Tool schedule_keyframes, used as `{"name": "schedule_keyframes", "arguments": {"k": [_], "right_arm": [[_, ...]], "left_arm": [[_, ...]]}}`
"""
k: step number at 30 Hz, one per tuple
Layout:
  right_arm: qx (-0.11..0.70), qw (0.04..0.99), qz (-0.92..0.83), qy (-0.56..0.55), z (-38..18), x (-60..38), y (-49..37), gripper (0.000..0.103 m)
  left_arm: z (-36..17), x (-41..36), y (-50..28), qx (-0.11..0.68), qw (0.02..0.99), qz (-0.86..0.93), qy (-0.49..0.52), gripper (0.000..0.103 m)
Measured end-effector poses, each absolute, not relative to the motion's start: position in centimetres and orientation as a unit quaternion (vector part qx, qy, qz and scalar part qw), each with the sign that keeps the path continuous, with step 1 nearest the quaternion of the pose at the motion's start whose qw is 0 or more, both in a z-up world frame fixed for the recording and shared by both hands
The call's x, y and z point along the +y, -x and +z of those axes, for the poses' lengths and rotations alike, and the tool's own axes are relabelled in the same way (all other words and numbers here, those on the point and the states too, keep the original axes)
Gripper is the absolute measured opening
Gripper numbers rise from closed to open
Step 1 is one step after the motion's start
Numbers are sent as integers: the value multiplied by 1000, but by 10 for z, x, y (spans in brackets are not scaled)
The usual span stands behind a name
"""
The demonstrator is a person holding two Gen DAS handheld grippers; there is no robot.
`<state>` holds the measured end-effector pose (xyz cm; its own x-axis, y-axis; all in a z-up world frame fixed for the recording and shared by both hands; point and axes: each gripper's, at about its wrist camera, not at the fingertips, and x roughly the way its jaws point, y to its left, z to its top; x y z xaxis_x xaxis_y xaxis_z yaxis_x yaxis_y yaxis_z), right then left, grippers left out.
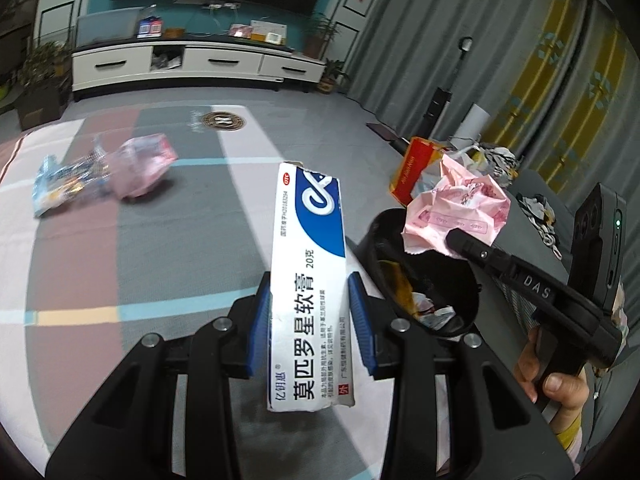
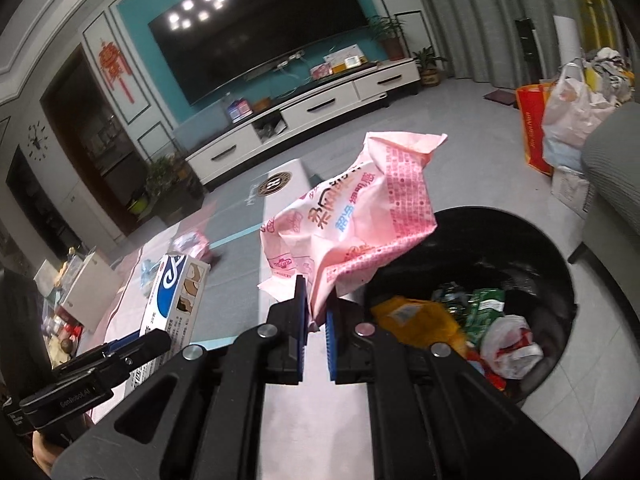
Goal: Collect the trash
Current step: 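Carry ointment box and pink wrapper over the black bin with both tools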
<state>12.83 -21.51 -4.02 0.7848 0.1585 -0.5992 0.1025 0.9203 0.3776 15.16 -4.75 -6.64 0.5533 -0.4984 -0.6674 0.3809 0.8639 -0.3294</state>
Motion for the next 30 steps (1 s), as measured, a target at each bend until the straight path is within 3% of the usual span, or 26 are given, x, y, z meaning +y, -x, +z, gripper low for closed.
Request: {"name": "schedule_keyframes", "arguments": {"k": [30], "right_arm": [[335, 914, -69, -217, -63, -307, -93, 9]], "left_arm": [[-92, -197, -189, 436, 842, -317, 16, 38]]}}
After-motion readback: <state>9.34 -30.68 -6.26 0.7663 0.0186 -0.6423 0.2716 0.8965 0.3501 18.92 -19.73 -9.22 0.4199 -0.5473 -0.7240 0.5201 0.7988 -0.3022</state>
